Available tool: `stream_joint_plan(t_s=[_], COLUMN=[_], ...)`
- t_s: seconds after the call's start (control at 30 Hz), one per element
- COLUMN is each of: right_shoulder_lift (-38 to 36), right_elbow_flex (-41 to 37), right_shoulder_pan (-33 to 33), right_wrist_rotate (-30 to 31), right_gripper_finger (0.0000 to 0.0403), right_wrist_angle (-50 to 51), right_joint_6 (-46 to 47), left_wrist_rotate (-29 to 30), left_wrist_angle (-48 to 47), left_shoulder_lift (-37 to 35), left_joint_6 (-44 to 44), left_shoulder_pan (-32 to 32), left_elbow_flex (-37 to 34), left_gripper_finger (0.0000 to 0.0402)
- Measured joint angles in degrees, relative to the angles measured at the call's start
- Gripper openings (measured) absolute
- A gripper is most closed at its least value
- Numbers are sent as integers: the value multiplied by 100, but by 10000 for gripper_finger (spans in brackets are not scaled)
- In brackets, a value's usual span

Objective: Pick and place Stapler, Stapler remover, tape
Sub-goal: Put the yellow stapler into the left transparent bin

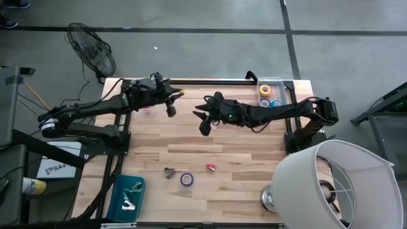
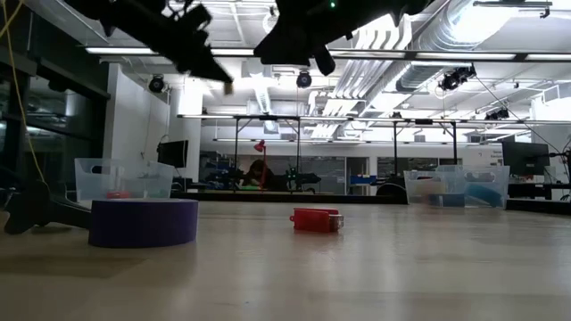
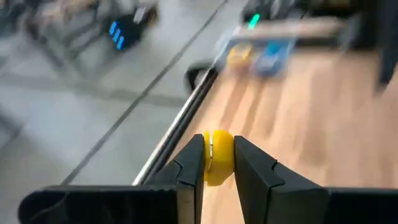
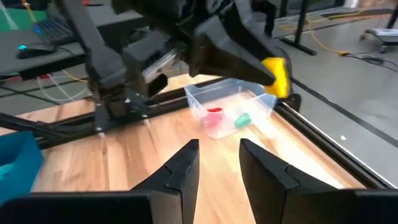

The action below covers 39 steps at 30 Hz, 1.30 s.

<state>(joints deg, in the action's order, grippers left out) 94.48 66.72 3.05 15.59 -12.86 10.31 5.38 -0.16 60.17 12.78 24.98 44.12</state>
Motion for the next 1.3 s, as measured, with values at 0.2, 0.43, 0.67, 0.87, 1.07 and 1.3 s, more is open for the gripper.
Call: stream_joint_plan(t_s=[0.2,0.43,0.67,0.87,1.07,1.3], right_shoulder_lift=[0,0,-2,-4,-7,-7], right_elbow_flex=[0,-1,-1,-1,0,-1], right_shoulder_pan=[-26,-12,-6,-4,-4,-4], right_wrist_rotate=[20,50,53,165,291,292], right_gripper_finger=[106,106,106,106,106,106], right_wrist_angle=[24,39,37,58,120,154], right_joint_6=[20,20,17,0,7,17], left_wrist_rotate=[1299,1799,1772,1538,1288,1150], left_wrist_angle=[-1385,-3036,-3767,-3925,-4073,-4132], left_shoulder_lift=[-17,-23,-12,115,416,740], left_joint_6=[-414,-1151,-1286,-1130,-949,-831], left_shoulder_pan=[393,1122,1804,2160,2314,2301], left_elbow_flex=[0,0,0,0,0,-7], left_gripper_finger=[58,58,58,58,58,58])
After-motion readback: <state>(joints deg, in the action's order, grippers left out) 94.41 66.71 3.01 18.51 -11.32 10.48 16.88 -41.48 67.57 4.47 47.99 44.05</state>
